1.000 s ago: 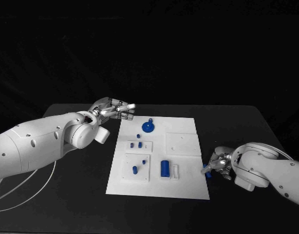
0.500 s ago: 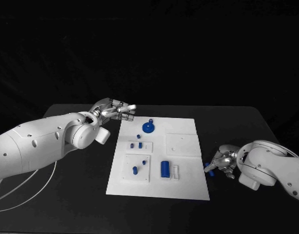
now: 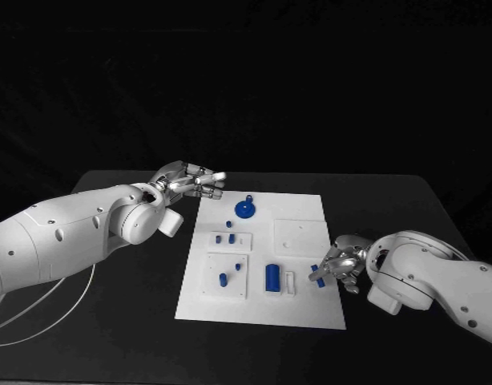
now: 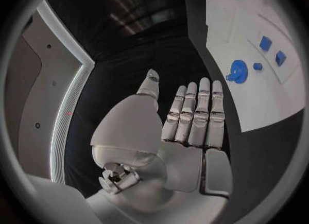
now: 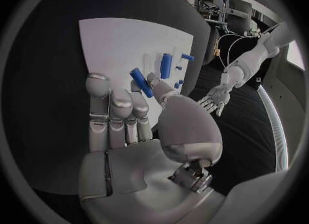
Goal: Assemble the parts on the task board
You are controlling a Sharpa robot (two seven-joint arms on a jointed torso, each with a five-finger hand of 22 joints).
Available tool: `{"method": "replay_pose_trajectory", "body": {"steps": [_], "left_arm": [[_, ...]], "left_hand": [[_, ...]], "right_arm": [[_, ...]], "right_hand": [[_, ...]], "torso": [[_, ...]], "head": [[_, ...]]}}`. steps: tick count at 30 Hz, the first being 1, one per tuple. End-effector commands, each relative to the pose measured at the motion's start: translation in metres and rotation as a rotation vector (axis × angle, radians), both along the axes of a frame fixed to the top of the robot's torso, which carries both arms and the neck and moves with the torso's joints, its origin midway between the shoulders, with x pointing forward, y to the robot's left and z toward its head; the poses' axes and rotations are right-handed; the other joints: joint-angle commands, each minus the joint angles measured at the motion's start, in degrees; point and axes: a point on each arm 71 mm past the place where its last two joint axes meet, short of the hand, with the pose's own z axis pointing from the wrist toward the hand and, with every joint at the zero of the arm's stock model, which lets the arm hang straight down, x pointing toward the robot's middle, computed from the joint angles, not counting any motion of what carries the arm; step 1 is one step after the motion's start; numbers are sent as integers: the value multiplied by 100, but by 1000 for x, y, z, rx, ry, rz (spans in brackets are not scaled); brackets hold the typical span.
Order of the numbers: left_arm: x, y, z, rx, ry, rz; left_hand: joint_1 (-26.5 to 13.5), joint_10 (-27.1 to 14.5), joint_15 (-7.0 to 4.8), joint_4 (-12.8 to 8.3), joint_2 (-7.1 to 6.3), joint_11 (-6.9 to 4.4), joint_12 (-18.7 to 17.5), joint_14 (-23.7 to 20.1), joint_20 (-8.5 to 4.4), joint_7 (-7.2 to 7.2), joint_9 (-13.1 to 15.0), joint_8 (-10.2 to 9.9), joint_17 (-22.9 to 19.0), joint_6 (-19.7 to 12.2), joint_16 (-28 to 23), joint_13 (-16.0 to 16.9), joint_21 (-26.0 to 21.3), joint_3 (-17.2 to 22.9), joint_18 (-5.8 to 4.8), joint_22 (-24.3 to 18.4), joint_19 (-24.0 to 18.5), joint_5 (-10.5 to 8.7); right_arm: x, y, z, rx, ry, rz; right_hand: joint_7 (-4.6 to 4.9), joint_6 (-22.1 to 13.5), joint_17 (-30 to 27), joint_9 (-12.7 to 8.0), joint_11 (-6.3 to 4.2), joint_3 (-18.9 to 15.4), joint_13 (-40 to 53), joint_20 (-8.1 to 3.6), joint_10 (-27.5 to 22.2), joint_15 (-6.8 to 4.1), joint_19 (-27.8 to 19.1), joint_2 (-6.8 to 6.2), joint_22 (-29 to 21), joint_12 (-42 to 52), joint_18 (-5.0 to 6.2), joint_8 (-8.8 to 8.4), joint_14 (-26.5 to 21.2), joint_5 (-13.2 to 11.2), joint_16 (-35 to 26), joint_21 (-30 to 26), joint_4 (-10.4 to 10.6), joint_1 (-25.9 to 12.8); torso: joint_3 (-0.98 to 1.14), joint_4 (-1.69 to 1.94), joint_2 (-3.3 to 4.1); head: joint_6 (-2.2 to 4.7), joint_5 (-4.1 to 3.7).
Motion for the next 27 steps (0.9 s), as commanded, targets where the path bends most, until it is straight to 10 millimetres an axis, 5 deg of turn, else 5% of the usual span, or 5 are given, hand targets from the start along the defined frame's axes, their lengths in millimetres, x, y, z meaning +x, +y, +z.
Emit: {"method": "replay_pose_trajectory", "body": {"steps": [1,17,27], "left_arm": [[-1,-4,1,-8,-2,-17],[-1,-6,1,-13,0,-25],[-1,-7,0,-12,3,-27]], "left_hand": [[-11,-42,11,34,28,9,-3,-11,-17,10,0,1,5,49,-13,8,23,-3,54,-2,6,-7],[-29,-46,15,46,32,10,-2,-24,-14,11,0,-1,3,47,-14,9,21,-8,52,-3,-2,-7],[-40,-47,21,56,29,12,-2,-45,-9,11,0,0,0,49,-14,9,16,-10,47,-5,-21,-8]], "right_arm": [[1,9,2,24,-27,-39],[-1,39,-17,17,11,8],[-3,46,-25,-22,17,38]], "right_hand": [[15,42,-13,-4,-32,-31,-6,-19,20,-26,274,37,-2,4,3,15,6,36,0,35,7,-10],[10,40,-22,-10,-36,-55,4,-18,31,-25,273,42,4,9,-5,15,9,29,3,61,95,-94],[1,44,-32,-17,-44,-150,9,-22,33,-28,273,25,-3,2,-9,14,8,-73,5,55,382,-227]], "torso": [[-1,1,0],[2,-1,-2],[0,-4,-1]], "head": [[4,-8],[-14,0],[-26,5]]}}
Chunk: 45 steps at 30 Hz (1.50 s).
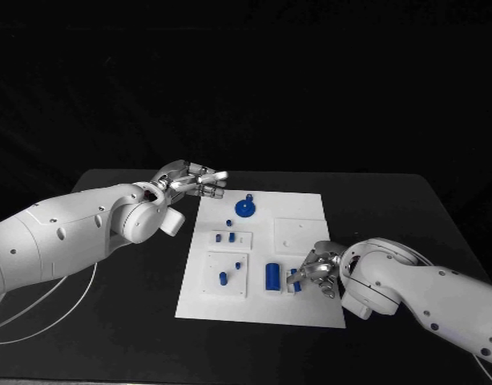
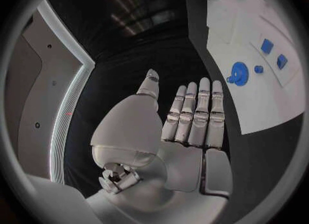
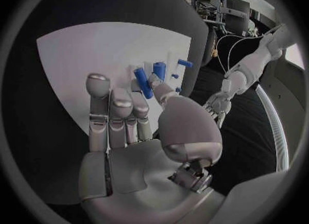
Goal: Assemble the parts on the task board
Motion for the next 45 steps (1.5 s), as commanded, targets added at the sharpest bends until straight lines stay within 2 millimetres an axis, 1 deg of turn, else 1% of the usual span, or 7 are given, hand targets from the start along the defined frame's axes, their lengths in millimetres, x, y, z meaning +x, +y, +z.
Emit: {"method": "replay_pose_trajectory", "body": {"steps": [1,5,13,19,31,41,45], "left_arm": [[-1,-3,1,-10,1,-18],[-1,-3,1,-10,1,-20],[-1,-3,0,-9,2,-19],[-1,-3,0,-9,3,-20],[-1,-3,0,-10,4,-22],[-1,-4,0,-10,5,-24],[-1,-4,0,-9,6,-24]], "left_hand": [[-40,-27,0,41,29,-9,-2,-24,-8,-10,0,0,1,29,-14,9,16,6,47,-5,-21,-8],[-40,-27,0,41,29,-9,-2,-24,-8,-10,0,0,1,29,-14,9,16,6,47,-5,-21,-8],[-42,-27,1,45,32,-9,-2,-28,-8,-10,0,0,1,30,-14,9,17,7,46,-5,-27,-8],[-42,-27,1,45,32,-9,-2,-28,-8,-10,0,0,1,30,-14,9,17,7,46,-5,-27,-8],[-42,-27,1,45,32,-9,-2,-28,-8,-10,0,0,1,30,-14,9,17,7,46,-5,-27,-8],[-42,-27,1,45,32,-9,-2,-28,-8,-10,0,0,1,30,-14,9,17,7,46,-5,-27,-8],[-42,-27,1,45,32,-9,-2,-28,-8,-10,0,0,1,30,-14,9,17,7,46,-5,-27,-8]], "right_arm": [[-1,4,-2,-39,-1,23],[-1,5,-3,-49,-14,27],[0,3,-5,-79,-18,41],[-1,5,-6,-82,-11,53],[-1,8,-8,-83,0,63],[0,8,-12,-86,8,61],[0,8,-13,-88,11,59]], "right_hand": [[3,43,-7,-10,-27,-13,7,-22,9,-30,274,-14,0,-1,-10,10,9,-52,3,17,80,-64],[-3,62,-5,-11,-34,10,16,-27,20,-34,275,-31,-1,6,-14,10,8,-152,12,27,255,-114],[-7,84,-7,-10,-42,-7,14,-32,20,-40,274,-60,1,-4,-16,11,9,-242,13,40,360,-161],[-8,89,-12,-11,-43,-4,11,-32,22,-40,273,-76,-5,-10,-20,11,8,-246,9,32,395,-130],[-10,92,-14,-11,-44,2,14,-33,23,-41,272,-73,-8,-8,-20,11,8,-237,7,25,392,-114],[-11,100,-12,-11,-45,-5,14,-34,22,-42,273,-68,-5,-11,-23,10,8,-241,11,34,396,-118],[-8,97,-20,-12,-43,-36,8,-35,14,-42,271,-95,-12,-23,-21,10,5,-271,1,18,424,-152]], "torso": [[1,-2,1],[0,5,-1],[-2,-3,1],[3,-2,1],[-4,-3,0],[-1,-3,-1],[0,-2,0]], "head": [[0,7],[5,5],[-1,17],[-4,27],[-14,36],[-11,39],[-14,41]]}}
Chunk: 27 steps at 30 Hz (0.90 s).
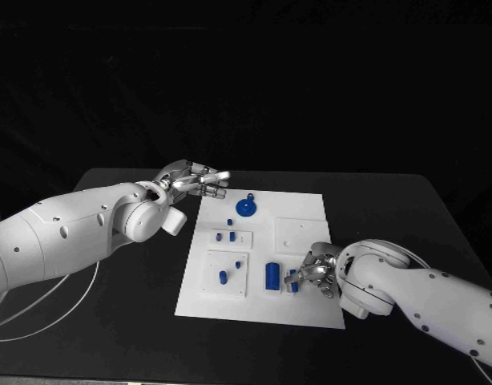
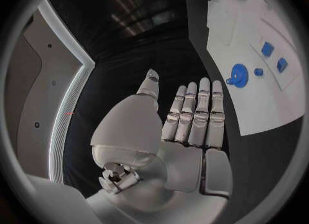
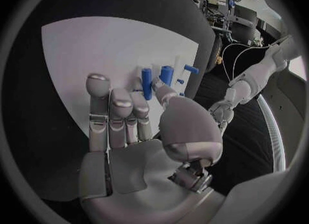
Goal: Assemble the parts on the task board
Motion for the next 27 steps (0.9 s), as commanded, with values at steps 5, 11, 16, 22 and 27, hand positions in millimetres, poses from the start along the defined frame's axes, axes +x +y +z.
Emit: {"method": "replay_pose_trajectory", "body": {"steps": [5,11,16,22,27], "left_arm": [[0,-4,1,-9,1,-19],[0,-5,0,-9,1,-21],[0,-5,0,-9,2,-21],[0,-5,0,-9,3,-22],[0,-5,0,-8,5,-23]], "left_hand": [[-42,-28,1,29,33,-9,-2,-28,-8,-10,0,0,1,30,-14,9,17,-9,47,-5,-26,-8],[-42,-28,1,29,33,-9,-2,-28,-8,-10,0,0,1,30,-14,9,17,-9,47,-5,-26,-8],[-42,-37,3,34,22,-6,-3,-36,-6,-7,0,-2,0,25,-14,9,21,-9,47,-3,-30,-10],[-42,-37,3,34,22,-6,-3,-36,-6,-7,0,-2,0,25,-14,9,21,-9,47,-3,-30,-10],[-42,-37,3,34,22,-6,-3,-36,-6,-7,0,-2,0,25,-14,9,21,-9,47,-3,-30,-10]], "right_arm": [[-4,0,-9,-34,36,11],[-5,0,-12,-39,43,16],[-6,-1,-13,-40,44,15],[-6,-1,-13,-38,44,14],[-6,-1,-13,-36,44,15]], "right_hand": [[21,26,-5,-12,-15,-86,-7,-35,-19,-42,270,-159,-19,-35,-12,-22,6,-137,0,-4,168,-93],[29,21,-11,-11,-10,-237,-10,-30,-26,-39,270,-213,-22,-43,-5,-22,3,-111,-13,-14,313,-22],[35,13,-12,-10,-6,-282,-14,-28,-31,-38,271,-256,-27,-50,1,-23,4,-123,-20,-24,407,9],[44,-1,-11,-10,-1,-273,-25,-28,-47,-36,266,-349,-35,-67,7,-22,0,-142,-30,-47,540,5],[49,0,-5,-9,3,-254,-31,-29,-51,-36,269,-477,-29,-78,7,-21,1,-163,-37,-45,707,26]], "torso": [[-1,-2,0],[1,-1,0],[3,-2,-1],[1,-4,0],[3,-2,1]], "head": [[-7,5],[-17,9],[-18,13],[-13,18],[-12,18]]}}
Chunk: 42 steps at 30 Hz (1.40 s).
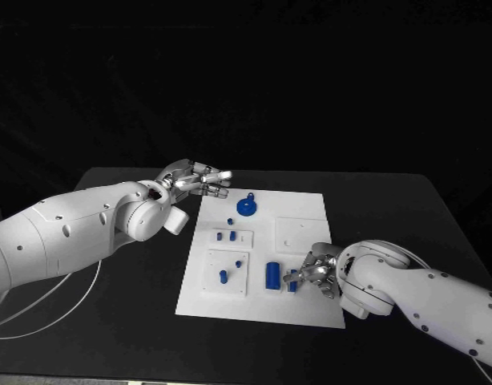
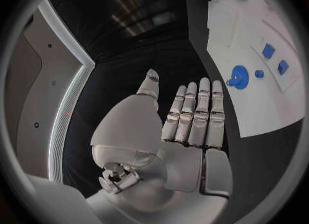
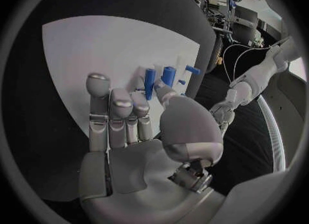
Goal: Assemble the parts on the task board
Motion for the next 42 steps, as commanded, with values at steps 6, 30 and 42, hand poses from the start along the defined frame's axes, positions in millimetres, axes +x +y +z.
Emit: {"method": "replay_pose_trajectory", "body": {"steps": [6,30,42], "left_arm": [[0,-3,0,-8,2,-19],[-1,-3,0,-7,5,-21],[-1,-2,0,-7,4,-20]], "left_hand": [[-42,-37,3,34,22,-6,-3,-36,-6,-7,0,-2,0,24,-14,9,21,-9,47,-3,-30,-10],[-42,-37,3,34,22,-6,-3,-36,-6,-7,0,-2,0,24,-14,9,21,-9,47,-3,-30,-10],[-42,-37,3,34,22,-6,-3,-36,-6,-7,0,-2,0,24,-14,9,21,-9,47,-3,-30,-10]], "right_arm": [[-6,-1,-10,-29,44,12],[-6,-4,-7,24,21,-8],[-5,-16,10,49,-134,23]], "right_hand": [[37,-32,15,-12,2,19,-7,-36,-49,-40,271,-210,2,-37,4,-21,2,-43,-46,-30,254,33],[52,-81,40,-17,12,-49,17,-40,-34,-42,274,-137,13,-26,7,-26,10,-42,-53,-9,202,-67],[162,-481,54,-17,78,-537,23,-10,-50,-13,273,-633,13,0,74,-18,0,-33,-51,7,812,306]], "torso": [[0,1,2],[6,4,3],[1,-5,-1]], "head": [[-4,3],[-16,7],[-1,16]]}}
